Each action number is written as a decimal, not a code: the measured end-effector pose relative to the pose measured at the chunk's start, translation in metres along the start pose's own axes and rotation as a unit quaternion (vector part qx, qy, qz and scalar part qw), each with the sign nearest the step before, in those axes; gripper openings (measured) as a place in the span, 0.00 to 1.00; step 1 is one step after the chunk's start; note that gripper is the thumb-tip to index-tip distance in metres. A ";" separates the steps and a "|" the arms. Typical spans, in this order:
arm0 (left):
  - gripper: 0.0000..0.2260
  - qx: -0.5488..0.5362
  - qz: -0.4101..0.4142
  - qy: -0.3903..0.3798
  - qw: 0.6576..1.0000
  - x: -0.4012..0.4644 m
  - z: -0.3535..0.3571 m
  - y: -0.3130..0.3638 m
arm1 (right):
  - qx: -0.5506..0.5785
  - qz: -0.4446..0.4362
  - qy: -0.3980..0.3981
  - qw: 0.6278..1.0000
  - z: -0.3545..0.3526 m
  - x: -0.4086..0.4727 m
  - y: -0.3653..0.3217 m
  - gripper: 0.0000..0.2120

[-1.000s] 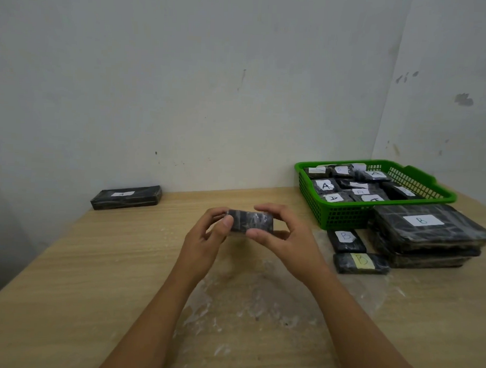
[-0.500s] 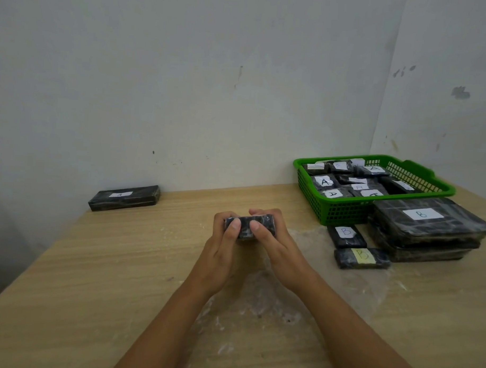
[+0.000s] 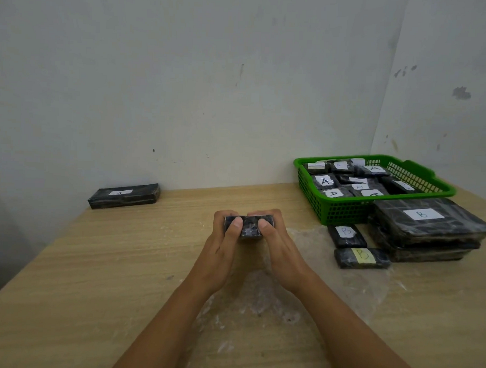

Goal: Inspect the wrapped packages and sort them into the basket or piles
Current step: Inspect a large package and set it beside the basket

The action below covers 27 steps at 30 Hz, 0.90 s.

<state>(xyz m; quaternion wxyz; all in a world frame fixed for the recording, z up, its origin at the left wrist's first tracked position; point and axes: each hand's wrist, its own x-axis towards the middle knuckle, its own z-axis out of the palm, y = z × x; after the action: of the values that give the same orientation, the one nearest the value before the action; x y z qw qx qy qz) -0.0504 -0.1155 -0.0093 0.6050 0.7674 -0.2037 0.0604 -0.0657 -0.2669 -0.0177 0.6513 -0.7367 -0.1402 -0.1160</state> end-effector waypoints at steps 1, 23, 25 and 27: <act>0.23 -0.003 -0.001 -0.002 1.000 0.000 0.000 0.000 | -0.002 -0.002 0.004 1.000 0.000 0.000 0.000 0.20; 0.16 -0.069 -0.044 -0.009 0.997 0.005 -0.004 -0.008 | -0.045 0.010 -0.015 0.999 -0.004 0.001 0.001 0.14; 0.16 -0.060 -0.046 -0.017 0.997 0.005 -0.005 -0.009 | -0.047 0.008 -0.014 0.999 -0.004 0.001 0.002 0.14; 0.16 -0.041 -0.036 -0.027 0.998 0.003 -0.005 -0.006 | -0.051 0.009 -0.012 0.999 -0.004 0.001 0.003 0.14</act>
<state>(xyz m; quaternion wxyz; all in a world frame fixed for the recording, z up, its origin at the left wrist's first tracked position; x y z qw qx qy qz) -0.0445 -0.1103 -0.0127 0.6322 0.7500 -0.1942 0.0095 -0.0633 -0.2715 -0.0199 0.6119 -0.7718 -0.1353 -0.1078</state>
